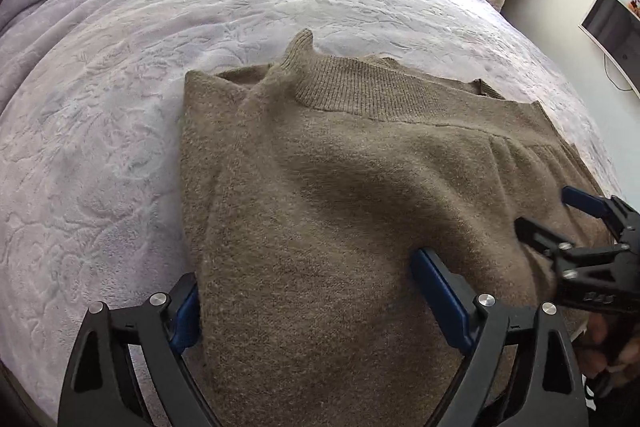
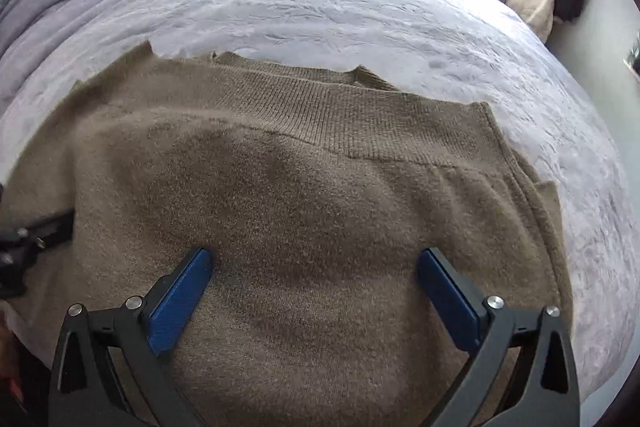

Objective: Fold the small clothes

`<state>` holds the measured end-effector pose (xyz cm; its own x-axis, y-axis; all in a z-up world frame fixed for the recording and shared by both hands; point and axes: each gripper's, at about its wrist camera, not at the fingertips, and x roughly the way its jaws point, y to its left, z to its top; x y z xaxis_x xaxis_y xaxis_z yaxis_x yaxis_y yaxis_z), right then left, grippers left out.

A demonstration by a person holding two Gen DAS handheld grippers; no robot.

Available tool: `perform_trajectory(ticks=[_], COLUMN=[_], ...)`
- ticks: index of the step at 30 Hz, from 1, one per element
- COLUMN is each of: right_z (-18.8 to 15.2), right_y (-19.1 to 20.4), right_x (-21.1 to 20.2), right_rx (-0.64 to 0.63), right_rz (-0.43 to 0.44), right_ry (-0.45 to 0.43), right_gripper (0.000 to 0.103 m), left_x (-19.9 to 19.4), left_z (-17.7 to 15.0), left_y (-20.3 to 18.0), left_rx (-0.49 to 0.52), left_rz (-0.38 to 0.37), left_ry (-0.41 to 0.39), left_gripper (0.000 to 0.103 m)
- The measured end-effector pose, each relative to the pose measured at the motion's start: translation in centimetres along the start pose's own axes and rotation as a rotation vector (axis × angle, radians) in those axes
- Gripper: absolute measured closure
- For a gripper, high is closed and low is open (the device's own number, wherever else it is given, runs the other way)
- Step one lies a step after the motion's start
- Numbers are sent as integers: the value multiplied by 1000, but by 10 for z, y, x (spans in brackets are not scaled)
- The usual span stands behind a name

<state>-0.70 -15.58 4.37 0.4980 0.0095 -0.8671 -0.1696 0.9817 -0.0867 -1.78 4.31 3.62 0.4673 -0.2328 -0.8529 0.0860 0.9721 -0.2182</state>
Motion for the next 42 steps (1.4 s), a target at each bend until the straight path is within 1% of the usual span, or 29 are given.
perform_trajectory(ticks=[1, 3, 4, 5, 6, 7, 8, 9, 10, 11, 12, 13, 15, 17, 19, 21, 22, 23, 24, 26, 27, 28, 30, 33, 36, 37, 38, 40, 42], right_z=[1, -1, -1, -3, -4, -3, 0, 3, 4, 4, 3, 0, -8, -19, -26, -38, -38, -40, -38, -31, -27, -25, -20, -20, -28, -33, -38, -43, -57], right_y=[-1, 4, 10, 18, 23, 26, 25, 21, 15, 10, 4, -1, -10, -16, -19, -15, -23, -29, -35, -47, -60, -69, -99, -126, -144, -150, -157, -168, -178], right_x=[-8, -16, -10, 5, 15, 16, 13, 9, 2, -7, -18, -27, -42, -50, -42, -22, -16, -14, -17, -32, -47, -55, -71, -70, -66, -67, -67, -65, -67], right_rx=[19, 25, 14, -18, -50, -71, -71, -57, -35, -24, -18, -21, -40, -61, -94, -131, -125, -108, -92, -71, -53, -36, 29, 72, 79, 80, 85, 94, 107], right_rz=[33, 39, 20, 5, -16, -32, -28, -18, -12, -12, -18, -28, -40, -33, -10, -22, -16, -1, 24, 48, 39, 26, 5, 13, -24, -28, -32, -42, -47], right_ry=[-35, -78, -64, -9, 19, -4, -4, 13, 16, -1, -30, -48, -77, -90, -78, -52, -41, -43, -43, -50, -101, -132, -174, -157, -138, -133, -128, -124, -117], right_gripper=[0, 0, 0, 0, 0, 0, 0, 0, 0, 0, 0, 0, 0, 0, 0, 0, 0, 0, 0, 1, 1, 1, 1, 1, 1, 1, 1, 1, 1], left_x=[2, 9, 10, 11, 12, 11, 9, 6, 3, 2, 2, 1, 2, 2, -3, -10, -19, -28, -36, -49, -55, -60, -65, -69, -69, -70, -67, -58, -38], left_z=[1, 3, 4, 5, 6, 6, 7, 8, 9, 11, 12, 12, 12, 13, 17, 23, 23, 28, 29, 38, 41, 45, 49, 56, 58, 58, 58, 56, 51], left_y=[1, 6, 6, 4, 1, -1, -4, -5, -4, -2, 3, 7, 13, 11, 2, -11, -12, -21, -23, -43, -53, -70, -95, -141, -195, -207, -230, -262, -294], left_rx=[-8, -54, -64, -60, -47, -35, -13, -6, -11, -15, -30, -47, -90, -113, -108, -86, -78, -63, -54, -14, 12, 50, 93, 159, 232, 250, 283, 329, 372], left_rz=[1, -12, -20, -20, -17, -22, -43, -70, -73, -85, -115, -138, -179, -175, -145, -111, -103, -89, -80, -49, -29, -3, 6, -4, -26, -34, -45, -48, -34], left_ry=[1, 6, 2, -4, 0, -4, -10, -12, -15, -12, -7, -4, 2, 12, 15, 17, 15, 11, 7, 3, -1, -6, 2, 21, 40, 45, 57, 74, 101], left_gripper=[1, 0, 0, 0, 4, 18, 27, 48, 60, 68, 73, 75, 76, 77, 79, 79, 80, 81, 89, 89, 89, 89, 89, 89, 89, 89, 89, 89, 89])
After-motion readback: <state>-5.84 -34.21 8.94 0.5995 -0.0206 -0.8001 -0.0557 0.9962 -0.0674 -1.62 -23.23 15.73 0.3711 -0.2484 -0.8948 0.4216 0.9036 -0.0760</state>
